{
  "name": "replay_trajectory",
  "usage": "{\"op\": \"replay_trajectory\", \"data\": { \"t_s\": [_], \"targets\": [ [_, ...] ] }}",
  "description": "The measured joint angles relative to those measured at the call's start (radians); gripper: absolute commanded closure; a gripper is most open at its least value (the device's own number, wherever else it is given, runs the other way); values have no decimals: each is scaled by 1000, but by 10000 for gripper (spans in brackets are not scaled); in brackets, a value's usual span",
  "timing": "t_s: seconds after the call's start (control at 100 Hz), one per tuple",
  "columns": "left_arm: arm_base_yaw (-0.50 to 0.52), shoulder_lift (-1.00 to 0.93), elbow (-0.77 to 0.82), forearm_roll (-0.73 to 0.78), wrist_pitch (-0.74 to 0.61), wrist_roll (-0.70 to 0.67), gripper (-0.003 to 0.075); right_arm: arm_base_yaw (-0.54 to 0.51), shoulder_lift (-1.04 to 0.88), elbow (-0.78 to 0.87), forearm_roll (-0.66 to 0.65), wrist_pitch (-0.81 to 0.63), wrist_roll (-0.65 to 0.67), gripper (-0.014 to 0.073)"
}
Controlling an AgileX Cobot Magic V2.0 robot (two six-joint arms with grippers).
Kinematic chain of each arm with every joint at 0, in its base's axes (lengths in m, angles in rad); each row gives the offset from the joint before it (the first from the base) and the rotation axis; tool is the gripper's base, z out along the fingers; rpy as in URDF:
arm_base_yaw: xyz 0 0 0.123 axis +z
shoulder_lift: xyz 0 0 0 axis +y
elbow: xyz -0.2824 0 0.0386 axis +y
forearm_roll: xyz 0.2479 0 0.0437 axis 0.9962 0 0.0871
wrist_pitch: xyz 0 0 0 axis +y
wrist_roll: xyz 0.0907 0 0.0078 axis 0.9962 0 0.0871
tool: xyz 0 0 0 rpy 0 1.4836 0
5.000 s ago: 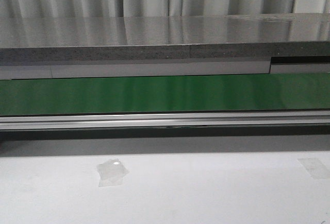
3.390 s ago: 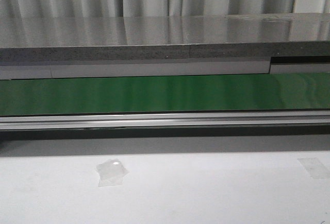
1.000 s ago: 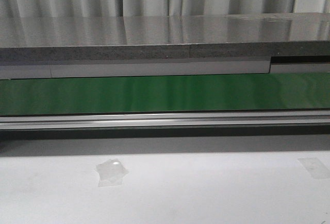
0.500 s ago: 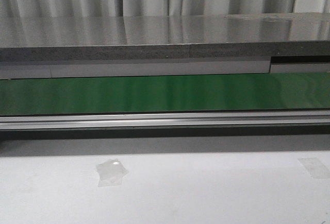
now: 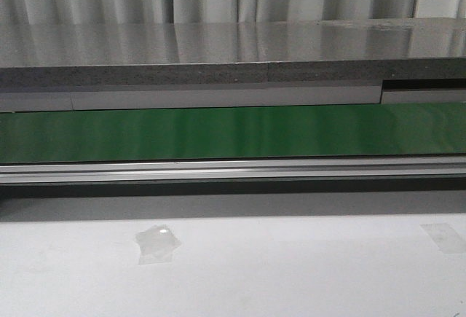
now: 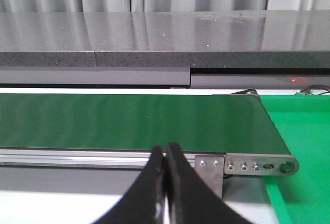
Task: Move button from left to right
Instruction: 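Close the left gripper on the button and lift it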
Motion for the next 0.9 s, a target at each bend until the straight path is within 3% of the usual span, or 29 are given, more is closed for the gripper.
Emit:
{"op": "replay_trajectory", "data": {
  "t_s": [0.79,0.9],
  "targets": [
    [0,103,-4,0,-4,0,49,0,0,0,0,0,0,662],
    [0,122,-4,0,-2,0,92,0,0,0,0,0,0,662]
  ]
}}
